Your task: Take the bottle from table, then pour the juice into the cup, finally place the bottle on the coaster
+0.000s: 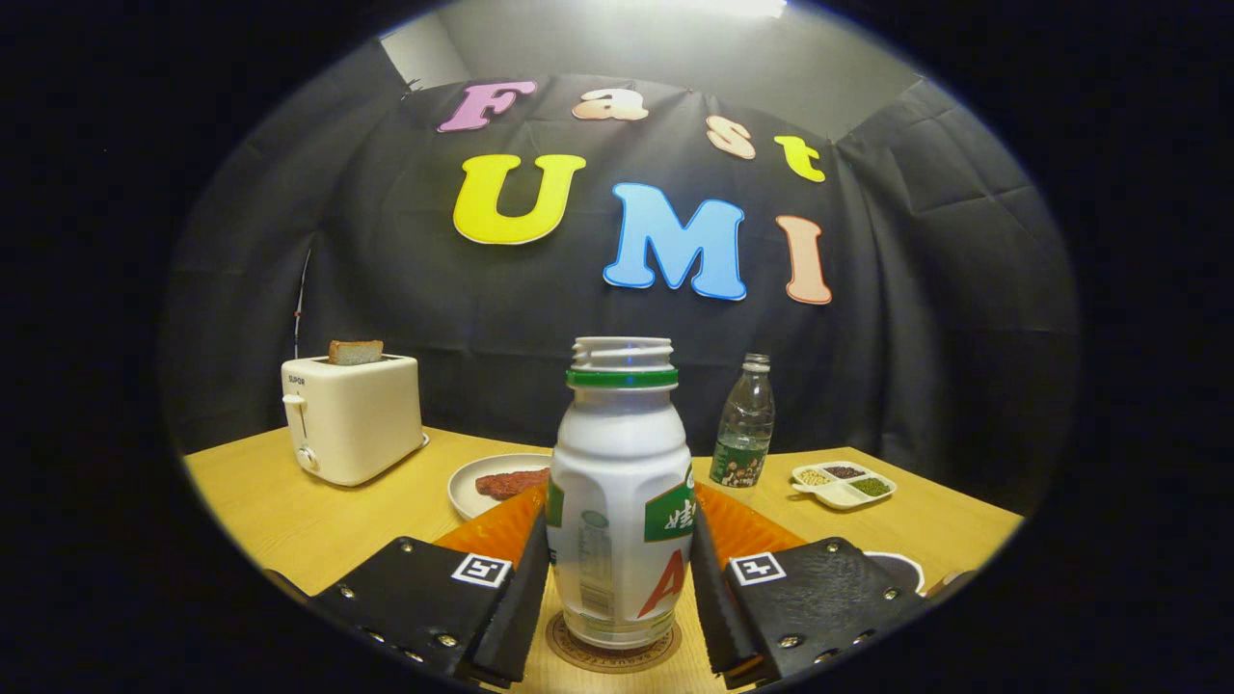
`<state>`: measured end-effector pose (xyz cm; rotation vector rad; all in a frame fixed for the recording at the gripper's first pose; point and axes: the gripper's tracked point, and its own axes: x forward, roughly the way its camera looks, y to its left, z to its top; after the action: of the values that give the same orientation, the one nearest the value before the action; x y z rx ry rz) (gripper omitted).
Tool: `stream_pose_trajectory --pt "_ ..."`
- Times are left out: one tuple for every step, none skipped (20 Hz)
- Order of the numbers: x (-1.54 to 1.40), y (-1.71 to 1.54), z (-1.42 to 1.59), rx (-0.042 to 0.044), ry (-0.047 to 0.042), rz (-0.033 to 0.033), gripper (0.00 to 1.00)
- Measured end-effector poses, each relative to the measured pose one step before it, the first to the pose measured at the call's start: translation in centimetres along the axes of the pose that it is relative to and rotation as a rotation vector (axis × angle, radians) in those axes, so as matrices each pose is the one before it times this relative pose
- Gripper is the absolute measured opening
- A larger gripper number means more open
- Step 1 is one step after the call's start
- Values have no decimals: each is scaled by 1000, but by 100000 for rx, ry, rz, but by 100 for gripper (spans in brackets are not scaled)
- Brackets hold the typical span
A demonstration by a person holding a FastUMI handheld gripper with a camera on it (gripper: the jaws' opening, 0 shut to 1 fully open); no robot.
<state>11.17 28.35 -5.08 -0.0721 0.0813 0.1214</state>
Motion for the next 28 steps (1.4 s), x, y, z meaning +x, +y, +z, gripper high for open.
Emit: stream_pose_trajectory --pt "-3 -73 -430 1989 744 359 68" --pt "33 -181 -463 1674 457 384 68" --pt "-40 -104 -356 1067 326 231 68" --pt "-1 -199 -418 456 452 -211 68" --pt "14 -120 -169 267 135 -176 68" --pt "175 27 -168 361 -3 333 68" --pt "69 8 139 294 -595 -15 68" --pt "38 37 -149 166 -179 370 68" --pt "40 39 17 -27 -211 93 68" --pt "-74 22 -23 -187 -269 131 68" --pt "-102 40 12 133 -49 14 68" --pt "-56 -33 -82 249 -125 219 68" --pt "-12 -20 10 526 -103 172 68" --pt "-48 -105 23 648 -232 63 68" --pt "42 -17 65 630 -369 -24 68" --pt "37 45 -5 641 -406 551 68" --pt "127 244 21 522 -17 1023 71" --pt "-158 242 -388 -352 189 912 73" --pt "345 111 53 -1904 239 377 99" --pt "-140 190 57 -3251 276 -317 98" --pt "-108 227 160 -2991 83 88 98" --pt "-104 353 165 -2449 -253 291 98" --pt "-102 215 286 -1562 -366 246 98" --pt "-139 74 253 -919 -683 -79 98" --pt "-255 15 423 198 -915 -253 97" --pt "-227 -207 234 645 -555 -572 97" --pt "-341 -184 321 635 -642 -408 97" --pt "-334 -132 509 1245 -1178 -272 97"
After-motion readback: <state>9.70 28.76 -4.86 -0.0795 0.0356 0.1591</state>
